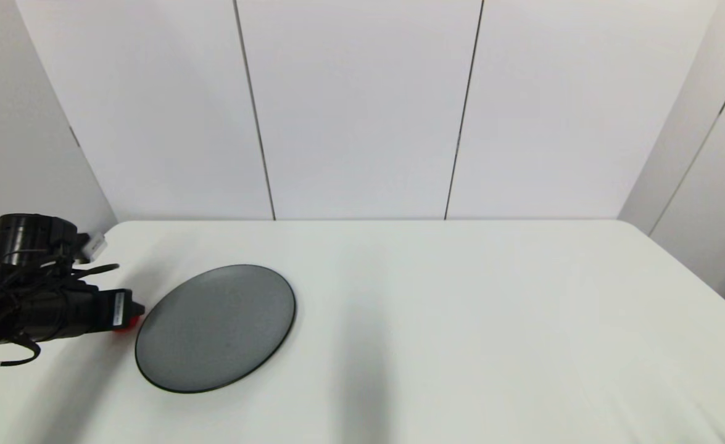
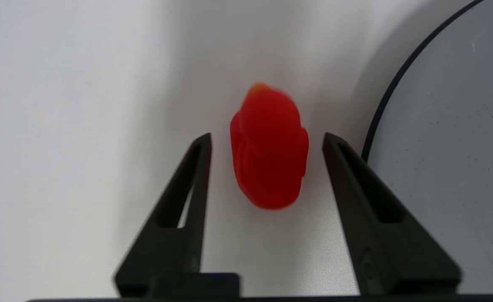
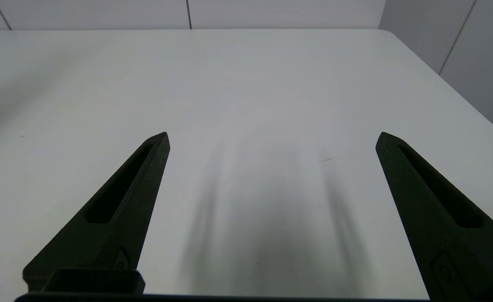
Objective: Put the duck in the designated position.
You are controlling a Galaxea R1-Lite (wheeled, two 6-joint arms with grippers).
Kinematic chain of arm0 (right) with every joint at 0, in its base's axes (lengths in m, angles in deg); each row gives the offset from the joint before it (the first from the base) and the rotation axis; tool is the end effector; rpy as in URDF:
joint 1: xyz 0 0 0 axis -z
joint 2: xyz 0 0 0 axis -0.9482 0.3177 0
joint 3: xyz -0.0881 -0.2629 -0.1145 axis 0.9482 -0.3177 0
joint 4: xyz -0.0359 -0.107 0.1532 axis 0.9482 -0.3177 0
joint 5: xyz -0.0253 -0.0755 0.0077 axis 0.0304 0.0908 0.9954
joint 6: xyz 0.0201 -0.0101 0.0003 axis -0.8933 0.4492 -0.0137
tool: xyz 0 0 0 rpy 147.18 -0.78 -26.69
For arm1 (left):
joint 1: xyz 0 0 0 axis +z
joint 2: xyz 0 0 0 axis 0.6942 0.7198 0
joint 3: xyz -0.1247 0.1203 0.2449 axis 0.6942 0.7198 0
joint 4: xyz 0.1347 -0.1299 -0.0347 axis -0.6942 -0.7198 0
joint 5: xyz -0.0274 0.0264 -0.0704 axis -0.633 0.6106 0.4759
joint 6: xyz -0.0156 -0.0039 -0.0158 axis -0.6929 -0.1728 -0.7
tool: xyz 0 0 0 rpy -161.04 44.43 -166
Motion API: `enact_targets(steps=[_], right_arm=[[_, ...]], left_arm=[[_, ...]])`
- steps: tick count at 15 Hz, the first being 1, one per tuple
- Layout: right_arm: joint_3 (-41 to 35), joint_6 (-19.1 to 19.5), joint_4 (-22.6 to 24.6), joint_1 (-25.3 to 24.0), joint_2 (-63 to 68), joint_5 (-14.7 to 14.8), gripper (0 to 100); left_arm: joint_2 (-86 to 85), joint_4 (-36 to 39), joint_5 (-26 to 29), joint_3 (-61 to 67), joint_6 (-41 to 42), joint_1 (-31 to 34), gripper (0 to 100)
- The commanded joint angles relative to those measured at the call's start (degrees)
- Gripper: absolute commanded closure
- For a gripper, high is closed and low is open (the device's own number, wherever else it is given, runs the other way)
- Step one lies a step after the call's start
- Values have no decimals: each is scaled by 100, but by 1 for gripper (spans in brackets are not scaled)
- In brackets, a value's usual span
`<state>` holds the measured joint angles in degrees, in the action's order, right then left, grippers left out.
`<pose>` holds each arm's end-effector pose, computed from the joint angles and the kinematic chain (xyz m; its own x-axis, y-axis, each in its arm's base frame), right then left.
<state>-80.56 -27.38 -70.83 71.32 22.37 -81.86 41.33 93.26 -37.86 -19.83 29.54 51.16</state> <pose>-0.0229 0.0000 0.0767 0.9999 0.0038 0.0130 -0.0038 1.0000 0.0000 0.2613 0.0333 0.1229 0.6796 0.0965 -0.7272 -0.1288 0.9916 0.0112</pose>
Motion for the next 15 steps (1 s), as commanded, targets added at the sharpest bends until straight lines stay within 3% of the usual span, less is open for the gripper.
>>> enact_targets(steps=[1,15], right_arm=[[-2,0,4,-2,7,-1,0],[-2,0,4,-2,7,-1,0]], left_arm=[[-61,17,-11,-43,6,10,0],[-1819,61,7,-658,410,63,0]])
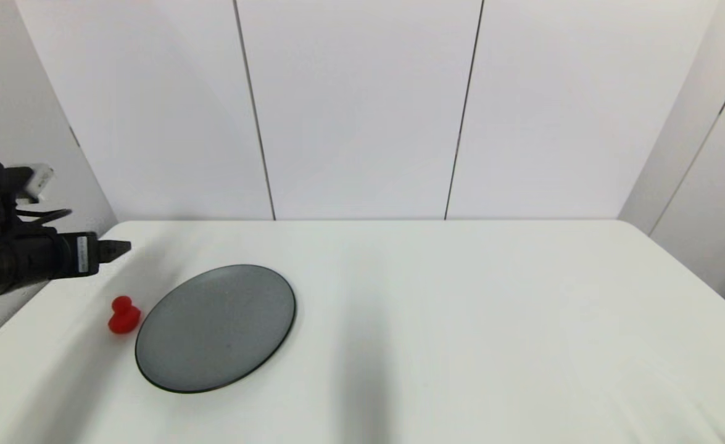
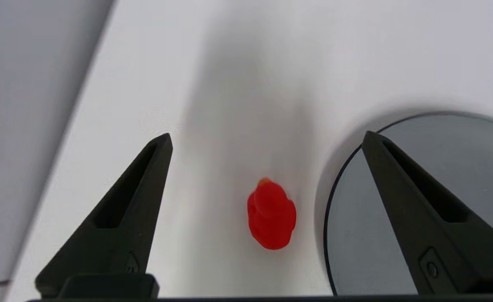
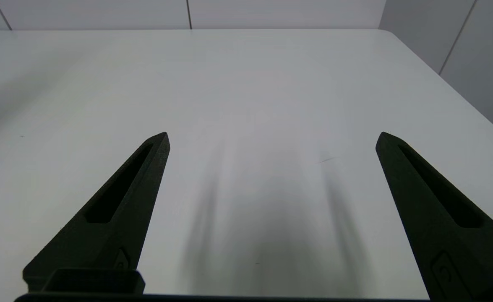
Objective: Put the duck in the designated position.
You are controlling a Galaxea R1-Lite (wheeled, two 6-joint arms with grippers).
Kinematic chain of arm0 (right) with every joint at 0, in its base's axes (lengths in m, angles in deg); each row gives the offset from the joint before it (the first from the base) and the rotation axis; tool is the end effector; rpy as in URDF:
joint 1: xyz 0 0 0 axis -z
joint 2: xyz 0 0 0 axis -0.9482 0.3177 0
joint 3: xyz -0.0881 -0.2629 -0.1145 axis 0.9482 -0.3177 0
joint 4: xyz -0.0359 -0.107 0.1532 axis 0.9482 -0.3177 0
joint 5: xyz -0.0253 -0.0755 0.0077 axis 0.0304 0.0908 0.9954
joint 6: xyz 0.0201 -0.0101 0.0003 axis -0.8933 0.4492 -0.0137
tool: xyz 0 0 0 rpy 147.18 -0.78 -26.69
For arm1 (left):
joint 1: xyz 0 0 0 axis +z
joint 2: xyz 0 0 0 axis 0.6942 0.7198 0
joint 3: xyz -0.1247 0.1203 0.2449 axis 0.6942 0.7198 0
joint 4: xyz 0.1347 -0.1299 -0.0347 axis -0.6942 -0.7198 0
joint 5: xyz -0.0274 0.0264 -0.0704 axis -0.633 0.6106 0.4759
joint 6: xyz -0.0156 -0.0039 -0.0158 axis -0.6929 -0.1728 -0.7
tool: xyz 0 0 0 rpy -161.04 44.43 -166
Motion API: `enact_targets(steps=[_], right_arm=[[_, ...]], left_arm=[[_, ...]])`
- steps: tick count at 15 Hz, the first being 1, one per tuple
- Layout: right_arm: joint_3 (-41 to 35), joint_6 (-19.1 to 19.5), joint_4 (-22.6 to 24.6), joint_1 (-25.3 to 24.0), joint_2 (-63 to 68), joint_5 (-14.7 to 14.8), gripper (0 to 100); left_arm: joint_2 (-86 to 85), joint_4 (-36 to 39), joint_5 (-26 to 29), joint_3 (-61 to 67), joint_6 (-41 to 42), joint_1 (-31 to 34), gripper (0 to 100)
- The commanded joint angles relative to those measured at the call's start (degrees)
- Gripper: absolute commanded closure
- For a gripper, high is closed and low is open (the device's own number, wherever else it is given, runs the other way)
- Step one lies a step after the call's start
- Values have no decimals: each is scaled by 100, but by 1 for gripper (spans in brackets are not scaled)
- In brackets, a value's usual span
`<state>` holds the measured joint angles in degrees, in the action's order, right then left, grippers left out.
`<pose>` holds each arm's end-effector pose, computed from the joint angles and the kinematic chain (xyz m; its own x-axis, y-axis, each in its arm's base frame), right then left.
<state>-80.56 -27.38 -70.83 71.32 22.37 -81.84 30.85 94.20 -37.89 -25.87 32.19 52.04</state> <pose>-0.0229 0.0000 0.0767 0.9999 0.0035 0.0130 -0.0035 1.0000 0.0000 0.2473 0.0354 0.1983 0.8627 0.1336 -0.4877 -0.1251 0.9909 0.0502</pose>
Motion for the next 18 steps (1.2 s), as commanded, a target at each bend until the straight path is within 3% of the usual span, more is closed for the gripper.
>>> enact_targets(steps=[1,9,13,18], right_arm=[[-2,0,4,-2,7,-4,0],[6,0,4,-2,7,-4,0],[-2,0,4,-2,7,-4,0],[-2,0,4,-2,7,-4,0]], left_arm=[[-929,-15,19,-72,225,-25,0],[-2687,-15,573,183,655,-42,0],[-3522,-6,582,684,858,-464,0],[-4849,-15,547,1334,981,-473,0]])
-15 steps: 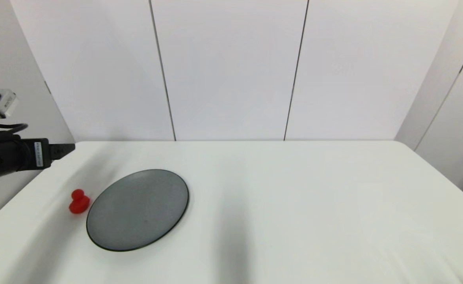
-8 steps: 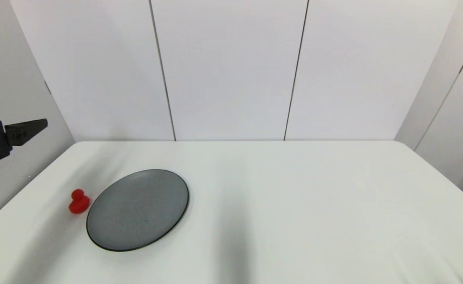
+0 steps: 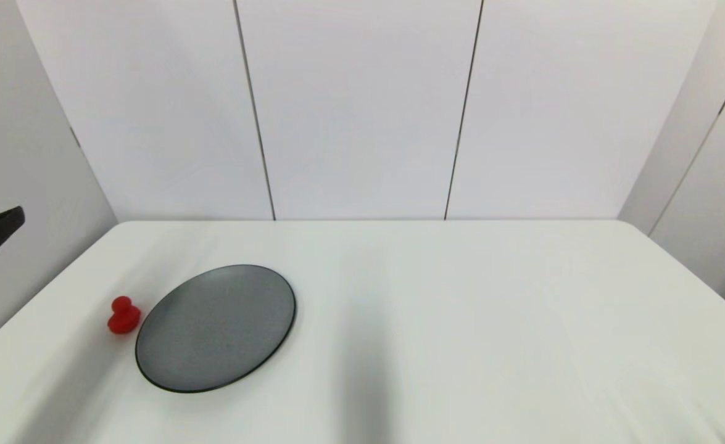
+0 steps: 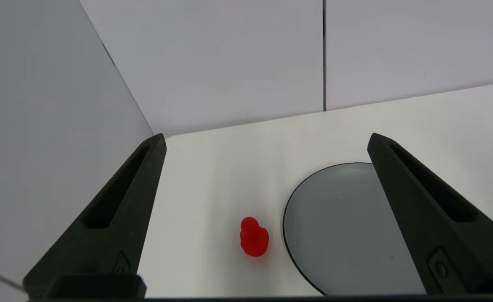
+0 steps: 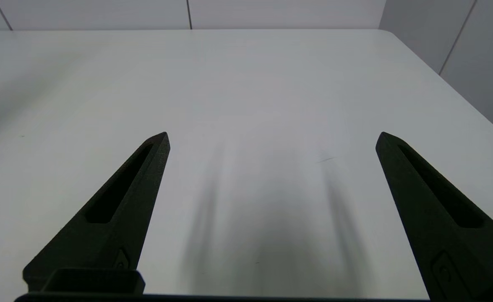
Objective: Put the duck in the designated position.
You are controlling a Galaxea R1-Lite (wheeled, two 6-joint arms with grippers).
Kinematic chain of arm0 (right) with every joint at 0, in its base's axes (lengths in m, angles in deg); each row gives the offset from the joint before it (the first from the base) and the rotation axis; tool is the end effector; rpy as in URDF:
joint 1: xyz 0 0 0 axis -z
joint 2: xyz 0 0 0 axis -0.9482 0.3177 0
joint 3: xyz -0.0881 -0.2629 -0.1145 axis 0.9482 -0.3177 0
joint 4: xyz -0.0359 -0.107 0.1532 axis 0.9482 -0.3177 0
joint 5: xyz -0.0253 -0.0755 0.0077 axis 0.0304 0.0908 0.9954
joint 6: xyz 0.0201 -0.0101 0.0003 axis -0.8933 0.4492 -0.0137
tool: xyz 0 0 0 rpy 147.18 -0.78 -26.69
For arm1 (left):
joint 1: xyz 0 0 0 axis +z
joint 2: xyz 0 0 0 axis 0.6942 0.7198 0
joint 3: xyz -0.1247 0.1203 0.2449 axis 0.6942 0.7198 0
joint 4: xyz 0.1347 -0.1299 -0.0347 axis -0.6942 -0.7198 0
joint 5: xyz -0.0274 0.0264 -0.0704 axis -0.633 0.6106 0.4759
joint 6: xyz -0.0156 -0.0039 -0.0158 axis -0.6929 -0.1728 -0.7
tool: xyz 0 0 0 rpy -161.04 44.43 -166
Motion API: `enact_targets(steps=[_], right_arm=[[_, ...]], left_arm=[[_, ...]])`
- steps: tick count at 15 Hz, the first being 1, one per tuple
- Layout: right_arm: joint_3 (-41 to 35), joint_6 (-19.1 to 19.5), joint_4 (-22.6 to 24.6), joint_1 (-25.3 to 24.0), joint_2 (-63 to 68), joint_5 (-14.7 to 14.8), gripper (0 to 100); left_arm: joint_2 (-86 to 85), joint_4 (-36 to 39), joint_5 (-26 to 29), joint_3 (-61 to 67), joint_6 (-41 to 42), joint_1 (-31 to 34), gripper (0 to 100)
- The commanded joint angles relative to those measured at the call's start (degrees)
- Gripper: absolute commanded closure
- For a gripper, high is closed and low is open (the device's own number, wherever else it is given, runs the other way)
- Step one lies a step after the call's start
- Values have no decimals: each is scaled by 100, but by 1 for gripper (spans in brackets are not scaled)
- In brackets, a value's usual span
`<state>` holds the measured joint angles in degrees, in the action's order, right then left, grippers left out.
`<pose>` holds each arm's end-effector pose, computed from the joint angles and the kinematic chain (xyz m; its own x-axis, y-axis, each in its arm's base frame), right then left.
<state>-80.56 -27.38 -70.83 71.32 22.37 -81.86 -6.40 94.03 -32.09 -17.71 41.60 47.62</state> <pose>-0.0229 0.0000 0.0767 0.9999 0.0038 0.0130 -0.0038 1.0000 0.0000 0.0879 0.0036 0.2684 0.9996 -0.0263 -0.0048 0.0267 0.9766 0.2135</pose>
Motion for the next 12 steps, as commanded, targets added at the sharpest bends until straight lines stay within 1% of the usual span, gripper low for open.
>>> enact_targets(steps=[1,4,5,7,12], right_arm=[[-2,0,4,-2,7,-1,0],[-2,0,4,-2,7,-1,0],[-2,0,4,-2,7,-1,0],[-2,0,4,-2,7,-1,0],[-2,0,4,-2,7,-1,0]], left_arm=[[-1336,-7,-33,633,22,-32,0],[-1977,-270,-130,870,13,-41,0],[-2461,-684,-139,1019,40,-41,0],[-2830,-965,-157,1169,40,-58,0],[-3498,-1018,-464,1793,31,-287,0]])
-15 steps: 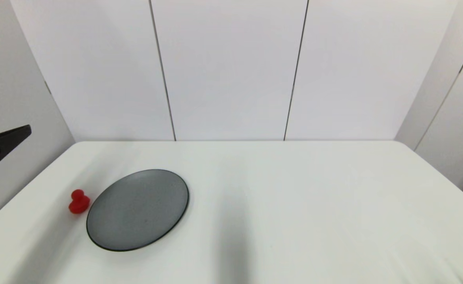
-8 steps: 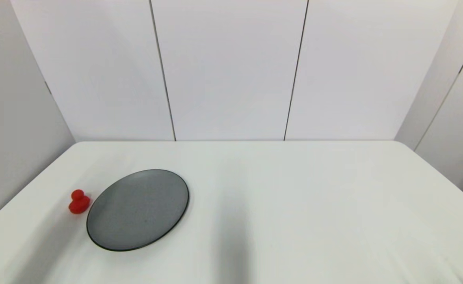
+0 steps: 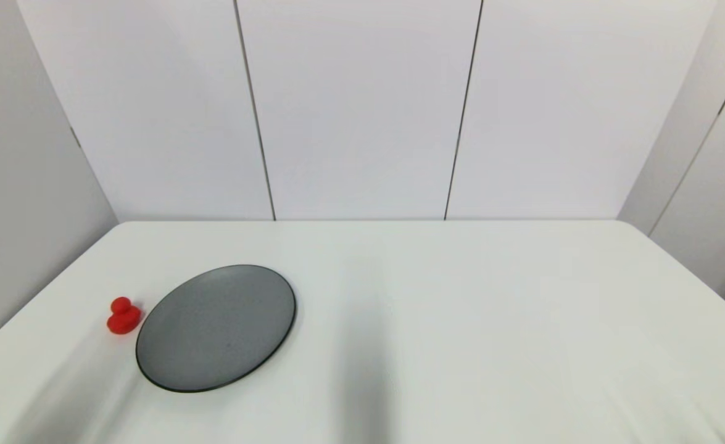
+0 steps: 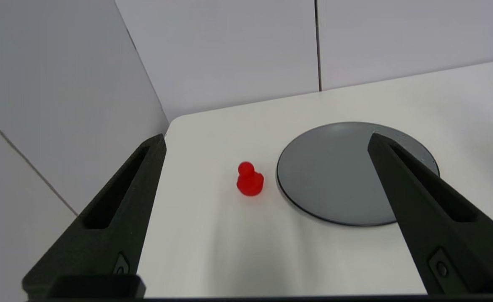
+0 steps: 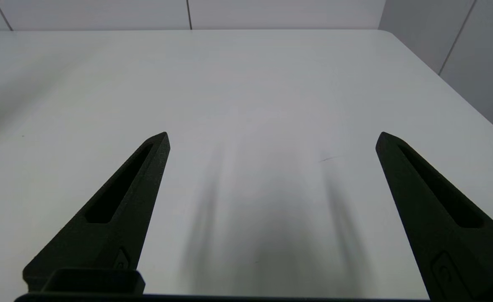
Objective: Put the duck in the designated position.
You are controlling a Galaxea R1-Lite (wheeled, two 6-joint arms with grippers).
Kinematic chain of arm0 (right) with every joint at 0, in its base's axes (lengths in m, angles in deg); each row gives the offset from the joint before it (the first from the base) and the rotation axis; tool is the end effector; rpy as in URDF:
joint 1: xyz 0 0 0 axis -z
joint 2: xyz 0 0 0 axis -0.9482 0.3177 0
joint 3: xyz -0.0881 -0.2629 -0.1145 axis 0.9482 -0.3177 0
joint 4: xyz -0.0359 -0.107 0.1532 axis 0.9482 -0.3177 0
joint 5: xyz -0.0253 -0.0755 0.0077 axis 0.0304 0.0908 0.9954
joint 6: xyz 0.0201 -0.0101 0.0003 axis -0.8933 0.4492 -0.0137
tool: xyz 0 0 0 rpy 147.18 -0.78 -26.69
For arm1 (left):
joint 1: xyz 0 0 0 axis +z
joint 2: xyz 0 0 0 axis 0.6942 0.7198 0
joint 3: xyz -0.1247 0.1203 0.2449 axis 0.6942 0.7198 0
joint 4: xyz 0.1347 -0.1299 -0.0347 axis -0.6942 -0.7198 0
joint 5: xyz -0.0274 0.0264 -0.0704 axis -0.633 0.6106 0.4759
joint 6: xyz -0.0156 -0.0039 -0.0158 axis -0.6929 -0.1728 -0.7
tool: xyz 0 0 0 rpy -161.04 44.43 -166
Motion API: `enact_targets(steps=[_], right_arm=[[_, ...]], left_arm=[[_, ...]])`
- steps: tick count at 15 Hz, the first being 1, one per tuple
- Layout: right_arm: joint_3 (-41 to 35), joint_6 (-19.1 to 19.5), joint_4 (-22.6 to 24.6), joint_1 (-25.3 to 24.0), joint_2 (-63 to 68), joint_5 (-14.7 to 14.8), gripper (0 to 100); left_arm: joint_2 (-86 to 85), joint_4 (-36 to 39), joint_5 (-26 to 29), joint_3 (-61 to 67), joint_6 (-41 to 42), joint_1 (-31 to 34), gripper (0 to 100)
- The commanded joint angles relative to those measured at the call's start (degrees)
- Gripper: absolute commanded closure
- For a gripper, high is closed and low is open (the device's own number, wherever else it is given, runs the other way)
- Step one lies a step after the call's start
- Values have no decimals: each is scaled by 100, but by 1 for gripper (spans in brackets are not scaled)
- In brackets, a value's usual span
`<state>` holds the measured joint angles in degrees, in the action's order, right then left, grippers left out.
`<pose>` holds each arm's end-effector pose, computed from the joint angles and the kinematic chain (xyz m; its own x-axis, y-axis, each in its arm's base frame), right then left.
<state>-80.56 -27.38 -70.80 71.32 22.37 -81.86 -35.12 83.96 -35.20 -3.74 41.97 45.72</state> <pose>-0.0229 0.0000 0.0767 0.9999 0.0038 0.0135 -0.0038 1.0000 0.0000 -0.0129 -0.0012 0.1990 0.9970 -0.0053 0.0768 -0.0120 0.9749 0.2223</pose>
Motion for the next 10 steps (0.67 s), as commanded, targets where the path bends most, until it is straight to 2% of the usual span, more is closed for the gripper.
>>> enact_targets(steps=[1,10], right_arm=[[-2,0,2,-2,7,-1,0],[-2,0,2,-2,7,-1,0]], left_arm=[[-722,-11,-153,519,-25,-96,0],[-1504,7,-109,1995,11,-61,0]])
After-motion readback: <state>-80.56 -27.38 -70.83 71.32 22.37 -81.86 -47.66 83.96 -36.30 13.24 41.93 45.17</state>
